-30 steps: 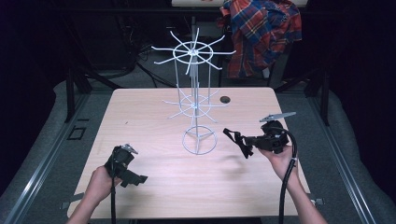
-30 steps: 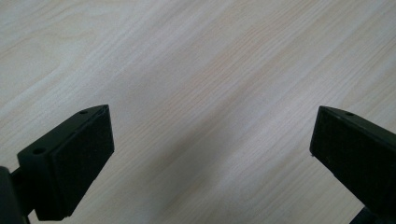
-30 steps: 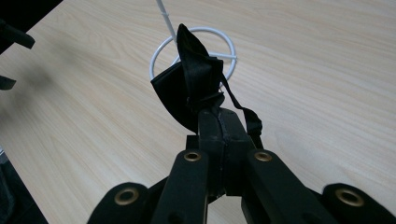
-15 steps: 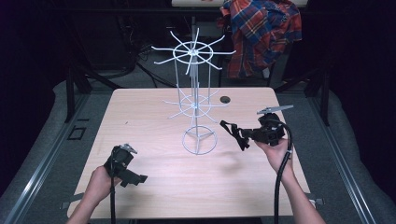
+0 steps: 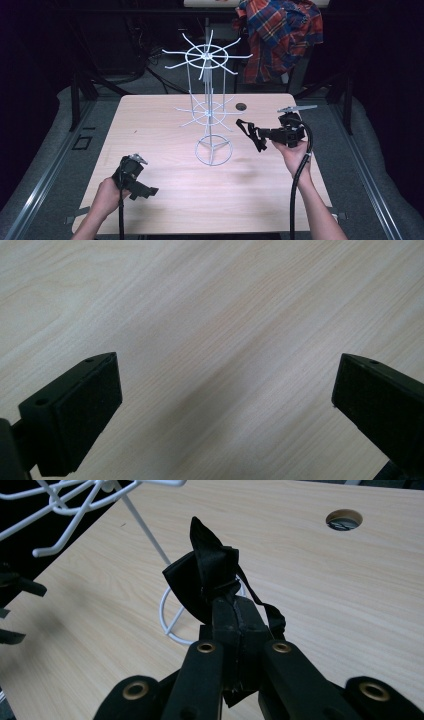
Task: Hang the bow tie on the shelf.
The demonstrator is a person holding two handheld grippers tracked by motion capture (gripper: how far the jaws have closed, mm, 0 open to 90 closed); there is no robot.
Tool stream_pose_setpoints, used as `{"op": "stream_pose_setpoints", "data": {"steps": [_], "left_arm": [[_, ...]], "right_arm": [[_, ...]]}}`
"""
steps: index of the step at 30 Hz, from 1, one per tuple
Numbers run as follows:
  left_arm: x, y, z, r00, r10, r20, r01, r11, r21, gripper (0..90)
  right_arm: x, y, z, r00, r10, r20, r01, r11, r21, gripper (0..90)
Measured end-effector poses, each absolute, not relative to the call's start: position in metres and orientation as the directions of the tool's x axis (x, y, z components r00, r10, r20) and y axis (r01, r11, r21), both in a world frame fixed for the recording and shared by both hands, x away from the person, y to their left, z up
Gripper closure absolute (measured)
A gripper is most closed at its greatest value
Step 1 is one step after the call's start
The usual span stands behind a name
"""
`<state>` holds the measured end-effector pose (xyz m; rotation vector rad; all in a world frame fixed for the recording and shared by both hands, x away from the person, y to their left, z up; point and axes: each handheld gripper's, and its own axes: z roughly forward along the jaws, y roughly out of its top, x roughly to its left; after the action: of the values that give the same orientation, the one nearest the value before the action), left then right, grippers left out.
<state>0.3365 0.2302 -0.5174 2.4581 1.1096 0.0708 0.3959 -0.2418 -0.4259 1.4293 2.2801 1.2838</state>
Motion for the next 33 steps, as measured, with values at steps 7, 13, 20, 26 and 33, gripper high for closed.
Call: {"op": "stream_pose_setpoints", "data": {"steps": [7,13,20,26,33], "left_arm": [[0.337,0.229,-0.518,0.677,0.724,-0.130,0.701,-0.581,0.413,0.0],[0.338,0.227,-0.518,0.680,0.722,-0.131,0.700,-0.585,0.410,0.0],[0.339,0.227,-0.518,0.682,0.719,-0.130,0.698,-0.588,0.408,0.0],[0.338,0.226,-0.519,0.684,0.718,-0.129,0.697,-0.591,0.407,0.0],[0.339,0.226,-0.519,0.685,0.717,-0.127,0.696,-0.592,0.406,0.0]], "right_arm": [[0.401,-0.245,-0.419,-0.508,0.807,0.300,0.653,0.134,0.745,89.6],[0.404,-0.248,-0.414,-0.494,0.812,0.312,0.648,0.104,0.755,89.6],[0.401,-0.251,-0.407,-0.494,0.808,0.322,0.633,0.080,0.770,89.6],[0.397,-0.250,-0.398,-0.506,0.800,0.324,0.609,0.065,0.790,89.5],[0.392,-0.246,-0.392,-0.528,0.786,0.320,0.597,0.076,0.798,89.5]]}}
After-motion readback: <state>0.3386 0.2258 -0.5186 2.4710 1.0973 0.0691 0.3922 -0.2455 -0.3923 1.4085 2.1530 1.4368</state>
